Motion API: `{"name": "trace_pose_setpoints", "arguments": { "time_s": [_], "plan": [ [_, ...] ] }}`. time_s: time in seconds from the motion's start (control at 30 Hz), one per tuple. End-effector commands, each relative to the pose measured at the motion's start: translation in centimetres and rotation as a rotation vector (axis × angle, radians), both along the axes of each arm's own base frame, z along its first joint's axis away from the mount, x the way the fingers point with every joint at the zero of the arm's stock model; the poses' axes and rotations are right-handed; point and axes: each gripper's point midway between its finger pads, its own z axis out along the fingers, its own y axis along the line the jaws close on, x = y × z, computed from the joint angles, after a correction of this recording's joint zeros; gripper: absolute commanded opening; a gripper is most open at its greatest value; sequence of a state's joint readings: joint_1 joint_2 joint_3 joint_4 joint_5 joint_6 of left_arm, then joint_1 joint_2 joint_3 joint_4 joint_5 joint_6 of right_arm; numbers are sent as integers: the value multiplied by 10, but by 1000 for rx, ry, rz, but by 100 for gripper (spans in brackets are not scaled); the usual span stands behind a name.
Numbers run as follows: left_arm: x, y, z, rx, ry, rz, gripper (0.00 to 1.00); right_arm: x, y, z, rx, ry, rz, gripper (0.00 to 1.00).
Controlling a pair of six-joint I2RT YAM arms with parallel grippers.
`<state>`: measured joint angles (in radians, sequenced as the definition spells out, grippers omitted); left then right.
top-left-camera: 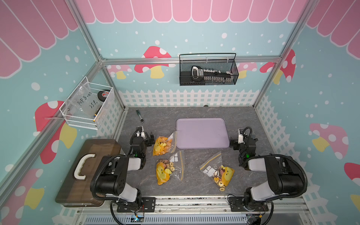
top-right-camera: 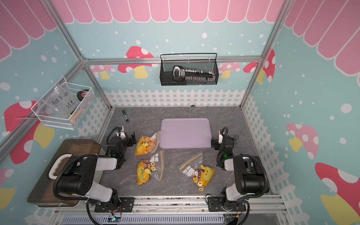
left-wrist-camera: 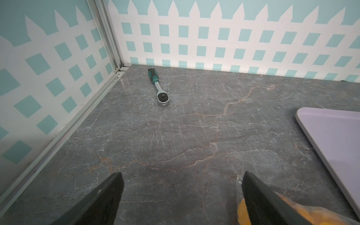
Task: Pour cookies out of the ziploc bag
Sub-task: Pick up the ziploc bag from the center of the board.
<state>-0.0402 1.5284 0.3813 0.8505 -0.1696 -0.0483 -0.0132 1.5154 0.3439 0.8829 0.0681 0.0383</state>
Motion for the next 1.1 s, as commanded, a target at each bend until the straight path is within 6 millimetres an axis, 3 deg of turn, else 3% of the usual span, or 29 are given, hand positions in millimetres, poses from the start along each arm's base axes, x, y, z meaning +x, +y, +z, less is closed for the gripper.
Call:
{"name": "trace_pose_setpoints", "arguments": {
  "time_s": [0.0, 0.17, 0.33, 0.5, 0.63, 0.77, 0.93, 1.07],
  "plan": [
    [0, 0, 18, 29, -51, 14, 99, 10, 4, 19, 5, -34, 29, 99],
    [-1, -13, 43, 107, -29, 23, 99, 23, 8, 33, 29, 99, 45, 99],
    [-5, 4, 71, 26, -5, 175, 99, 21, 9, 55, 184, 192, -26, 99],
    [-8, 2, 81, -188, 93, 255, 99, 17, 49, 67, 370, 276, 122, 99],
    [-14, -15, 80, -281, 198, 215, 99, 12, 85, 84, 480, 295, 256, 99],
    [-24, -50, 93, -368, 278, 31, 99, 4, 114, 102, 479, 302, 344, 99],
    [-39, -98, 116, -309, 412, -301, 99, -5, 152, 122, 539, 296, 487, 99],
    [-62, -120, 120, -151, 459, -493, 99, -8, 173, 122, 617, 348, 554, 99]
  ]
}}
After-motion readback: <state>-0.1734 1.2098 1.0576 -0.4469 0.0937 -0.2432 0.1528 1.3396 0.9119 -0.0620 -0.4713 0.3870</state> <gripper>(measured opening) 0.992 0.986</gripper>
